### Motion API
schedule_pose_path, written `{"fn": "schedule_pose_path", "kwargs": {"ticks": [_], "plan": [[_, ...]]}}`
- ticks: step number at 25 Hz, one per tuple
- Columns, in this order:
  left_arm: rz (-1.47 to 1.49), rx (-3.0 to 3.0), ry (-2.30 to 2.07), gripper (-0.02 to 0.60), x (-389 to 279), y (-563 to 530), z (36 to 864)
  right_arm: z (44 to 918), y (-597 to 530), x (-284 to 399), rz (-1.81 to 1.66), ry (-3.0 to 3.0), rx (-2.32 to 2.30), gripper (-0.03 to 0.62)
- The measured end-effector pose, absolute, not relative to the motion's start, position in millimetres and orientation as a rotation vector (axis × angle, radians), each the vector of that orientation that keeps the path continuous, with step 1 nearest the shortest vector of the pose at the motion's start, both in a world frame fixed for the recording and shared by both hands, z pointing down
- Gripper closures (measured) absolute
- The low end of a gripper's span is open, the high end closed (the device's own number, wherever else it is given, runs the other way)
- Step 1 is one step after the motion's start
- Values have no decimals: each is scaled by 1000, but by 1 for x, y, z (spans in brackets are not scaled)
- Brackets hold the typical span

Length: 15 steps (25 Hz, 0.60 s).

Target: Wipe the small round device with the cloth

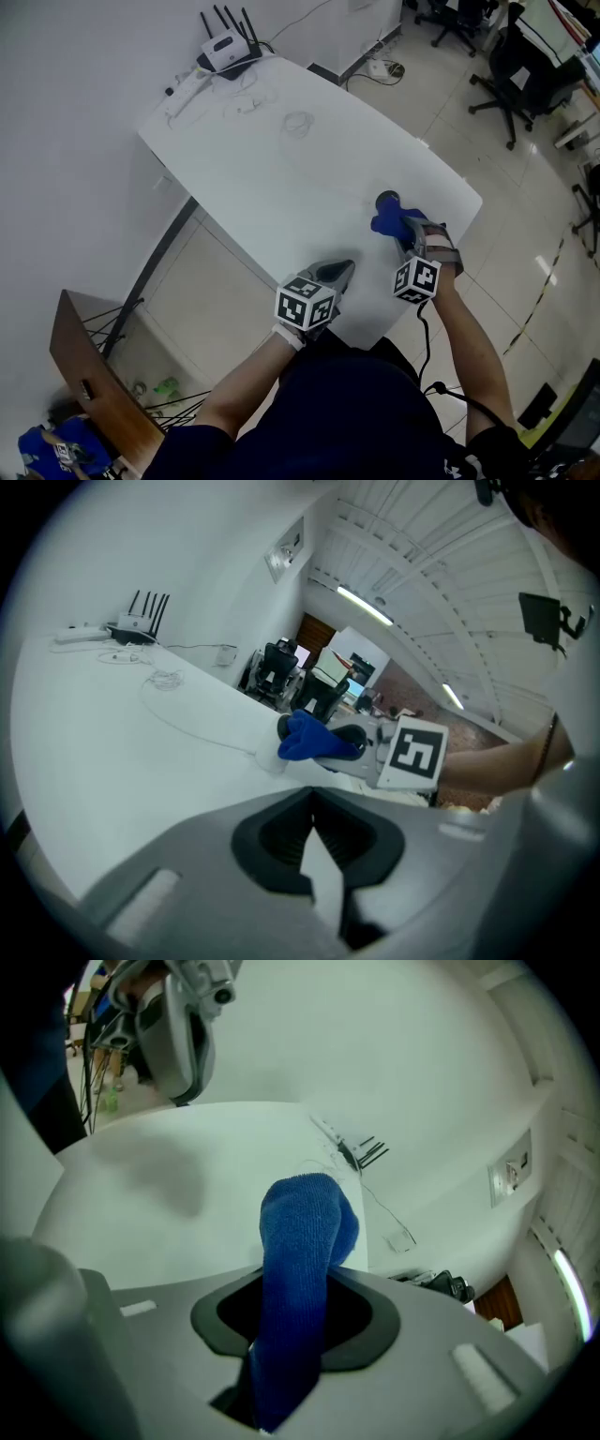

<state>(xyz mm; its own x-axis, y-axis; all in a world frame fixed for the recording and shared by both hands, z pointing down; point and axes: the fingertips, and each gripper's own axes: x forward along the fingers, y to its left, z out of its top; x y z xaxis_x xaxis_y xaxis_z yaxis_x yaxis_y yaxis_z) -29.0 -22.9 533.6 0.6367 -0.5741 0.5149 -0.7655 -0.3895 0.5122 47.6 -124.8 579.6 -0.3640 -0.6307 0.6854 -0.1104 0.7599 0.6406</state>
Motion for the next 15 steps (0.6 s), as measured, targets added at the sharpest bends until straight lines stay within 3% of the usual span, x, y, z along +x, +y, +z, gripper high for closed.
{"fn": "schedule_pose_path", "kwargs": {"ticks": [11,15], "plan": [[319,2097,-1007,578,-17,-29,539,651,-100,61,-575,-1709,179,454],[325,2080,-1011,578,-20,-19,543,633,-94,55,-483,-1809,205,454]]}}
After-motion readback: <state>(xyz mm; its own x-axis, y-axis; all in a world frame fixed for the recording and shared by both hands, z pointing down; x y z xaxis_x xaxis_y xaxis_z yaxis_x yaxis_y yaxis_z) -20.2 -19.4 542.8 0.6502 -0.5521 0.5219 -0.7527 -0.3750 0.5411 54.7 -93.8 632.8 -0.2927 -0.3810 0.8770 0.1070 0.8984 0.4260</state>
